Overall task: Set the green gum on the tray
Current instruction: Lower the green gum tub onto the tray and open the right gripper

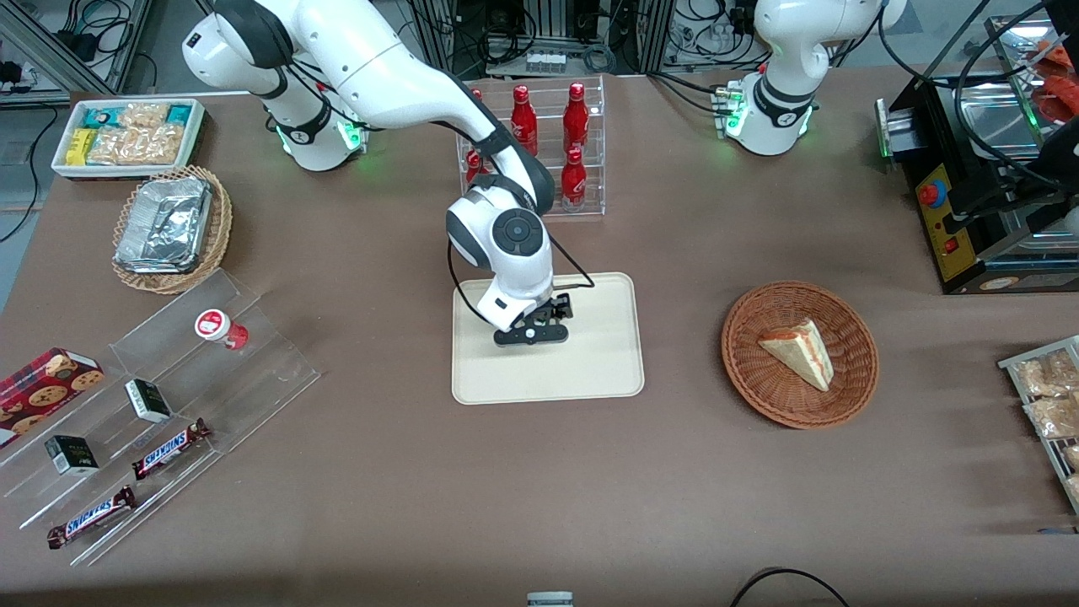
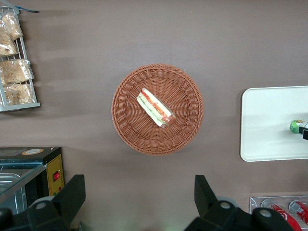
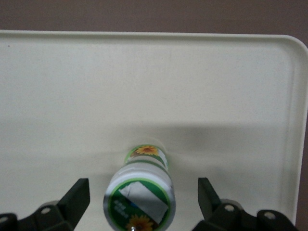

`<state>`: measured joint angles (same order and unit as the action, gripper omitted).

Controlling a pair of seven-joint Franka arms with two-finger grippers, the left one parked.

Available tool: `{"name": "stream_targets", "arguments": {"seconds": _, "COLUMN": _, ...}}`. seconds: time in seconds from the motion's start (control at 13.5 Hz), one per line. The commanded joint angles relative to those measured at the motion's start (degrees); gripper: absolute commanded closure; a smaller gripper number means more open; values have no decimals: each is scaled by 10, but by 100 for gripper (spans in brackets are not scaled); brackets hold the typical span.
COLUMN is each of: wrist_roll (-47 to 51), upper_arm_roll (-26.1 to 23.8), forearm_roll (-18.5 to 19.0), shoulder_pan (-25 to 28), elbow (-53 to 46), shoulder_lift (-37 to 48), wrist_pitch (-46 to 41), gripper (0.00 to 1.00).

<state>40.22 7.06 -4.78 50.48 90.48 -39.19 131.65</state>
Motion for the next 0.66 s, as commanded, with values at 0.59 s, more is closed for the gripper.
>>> {"name": "stream_targets", "arguments": {"seconds": 0.59, "wrist_roll": -74, "upper_arm_roll": 18, "forearm_roll": 15, "shoulder_pan": -21, "elbow": -2, "shoulder_lift": 116, "wrist_pitch": -155, "gripper": 0}}
